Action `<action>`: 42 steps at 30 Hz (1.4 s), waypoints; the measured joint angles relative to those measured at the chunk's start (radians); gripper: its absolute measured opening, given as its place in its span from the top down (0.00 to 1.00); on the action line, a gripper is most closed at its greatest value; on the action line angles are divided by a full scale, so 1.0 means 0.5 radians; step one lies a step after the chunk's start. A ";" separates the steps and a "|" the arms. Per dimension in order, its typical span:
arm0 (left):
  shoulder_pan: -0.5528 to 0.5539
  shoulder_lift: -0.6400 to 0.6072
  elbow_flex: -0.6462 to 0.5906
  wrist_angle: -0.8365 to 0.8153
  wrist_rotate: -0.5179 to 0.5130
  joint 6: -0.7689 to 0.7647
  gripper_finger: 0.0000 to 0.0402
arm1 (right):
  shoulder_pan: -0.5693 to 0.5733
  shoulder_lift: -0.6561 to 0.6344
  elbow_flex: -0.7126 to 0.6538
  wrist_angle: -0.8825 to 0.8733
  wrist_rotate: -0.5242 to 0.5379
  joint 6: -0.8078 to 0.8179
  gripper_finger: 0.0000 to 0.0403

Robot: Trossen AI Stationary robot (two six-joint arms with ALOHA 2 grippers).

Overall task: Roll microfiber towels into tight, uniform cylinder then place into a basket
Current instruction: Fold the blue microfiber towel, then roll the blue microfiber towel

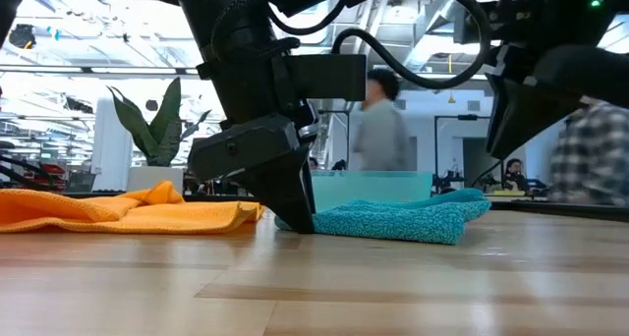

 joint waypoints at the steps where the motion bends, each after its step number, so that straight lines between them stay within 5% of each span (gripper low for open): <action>1: 0.000 0.002 0.013 -0.015 0.001 -0.001 0.69 | 0.007 -0.001 0.000 0.003 -0.011 0.000 0.77; 12: -0.036 0.009 0.066 -0.079 0.022 -0.023 0.69 | 0.129 -0.061 -0.054 -0.006 -0.109 0.088 0.77; 21: -0.043 0.006 0.067 0.020 0.143 -0.170 0.69 | 0.346 -0.432 -0.202 0.153 0.057 0.313 0.77; 34: -0.118 0.002 0.275 -0.042 0.287 -0.123 0.69 | 0.482 -0.533 -0.209 0.501 0.118 -0.020 0.77; 42: -0.292 0.002 0.474 -0.509 -0.182 -0.107 0.69 | 0.451 -0.533 -0.209 0.548 0.115 -0.040 0.77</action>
